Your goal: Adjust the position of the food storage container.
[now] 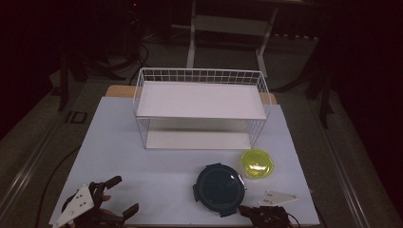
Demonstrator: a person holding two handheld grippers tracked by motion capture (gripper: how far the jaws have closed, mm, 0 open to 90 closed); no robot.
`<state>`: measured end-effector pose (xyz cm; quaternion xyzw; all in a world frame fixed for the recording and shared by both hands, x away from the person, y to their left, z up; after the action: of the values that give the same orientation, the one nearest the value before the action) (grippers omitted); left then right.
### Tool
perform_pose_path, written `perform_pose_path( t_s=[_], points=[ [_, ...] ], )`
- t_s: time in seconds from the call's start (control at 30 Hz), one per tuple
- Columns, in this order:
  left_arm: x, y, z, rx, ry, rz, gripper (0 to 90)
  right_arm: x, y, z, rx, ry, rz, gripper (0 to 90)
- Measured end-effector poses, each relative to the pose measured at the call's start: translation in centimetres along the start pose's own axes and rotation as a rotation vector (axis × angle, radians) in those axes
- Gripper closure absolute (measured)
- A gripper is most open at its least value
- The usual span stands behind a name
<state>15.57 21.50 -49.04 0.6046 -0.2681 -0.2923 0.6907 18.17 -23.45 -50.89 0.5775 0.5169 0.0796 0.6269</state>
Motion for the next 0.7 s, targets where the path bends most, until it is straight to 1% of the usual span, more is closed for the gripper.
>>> perform_pose_path(
  t_s=[0.07, 0.13, 0.2, 0.3, 0.33, 0.4, 0.5, 0.53, 0.57, 0.6, 0.63, 0.67, 0.7],
  points=[
    [0.0, 0.0, 0.0, 0.000, -0.001, 0.000, 0.1, 0.8, 0.5, -0.3, -0.005, 0.020, -0.005, 90.0],
    [0.0, 0.0, 0.0, 0.003, -0.002, 0.000, 0.2, 1.0, 0.6, -0.4, -0.009, 0.023, -0.006, 90.0],
    [0.0, 0.0, 0.1, 0.002, -0.002, 0.000, 0.2, 1.5, 1.0, -0.5, -0.018, 0.031, -0.010, 90.0],
    [-0.1, 0.0, 0.0, 0.002, -0.002, 0.000, 0.2, 1.5, 1.0, -0.5, -0.018, 0.034, -0.015, 90.0],
    [-0.1, 0.0, 0.0, 0.001, 0.000, 0.002, 0.1, 1.2, 1.0, -0.2, -0.011, 0.032, -0.005, 90.0],
    [-0.1, 0.0, 0.0, 0.000, 0.000, 0.003, 0.1, 0.7, 1.3, 0.4, -0.010, 0.010, 0.016, 90.0],
    [-0.1, 0.0, 0.0, 0.001, -0.002, 0.001, 0.1, -0.3, 2.2, 1.9, -0.002, -0.059, 0.061, 90.0],
    [0.0, 0.0, 0.1, 0.003, -0.004, 0.000, 0.1, -0.3, 2.2, 1.9, -0.002, -0.059, 0.061, 90.0],
    [0.0, 0.0, 0.1, 0.005, -0.004, 0.000, 0.1, -0.6, 2.7, 3.0, 0.005, -0.093, 0.075, 90.0],
    [0.0, 0.0, 0.1, 0.005, -0.005, 0.000, 0.1, -0.6, 2.7, 3.0, 0.005, -0.093, 0.075, 90.0],
    [0.0, 0.0, 0.1, 0.006, -0.004, -0.001, 0.2, -0.6, 2.9, 3.5, 0.008, -0.107, 0.079, 90.0],
    [0.0, 0.0, 0.1, 0.003, -0.003, 0.000, 0.2, -0.2, 3.1, 4.3, 0.018, -0.126, 0.078, 90.0],
    [0.0, 0.0, 0.0, 0.002, -0.003, 0.000, 0.2, 0.0, 3.1, 4.5, 0.022, -0.127, 0.079, 90.0]
  ],
)
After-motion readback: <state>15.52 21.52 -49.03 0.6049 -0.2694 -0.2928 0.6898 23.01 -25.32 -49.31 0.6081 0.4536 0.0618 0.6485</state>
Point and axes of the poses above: each handheld gripper's, and its own axes: x roughly forward along the jaws, y roughly out of its top, z roughly to its right, the point moved 2 cm from there along x, roughly forward along the jaws, and after that the axes turned 10 degrees about z, right-handed, at the moved point
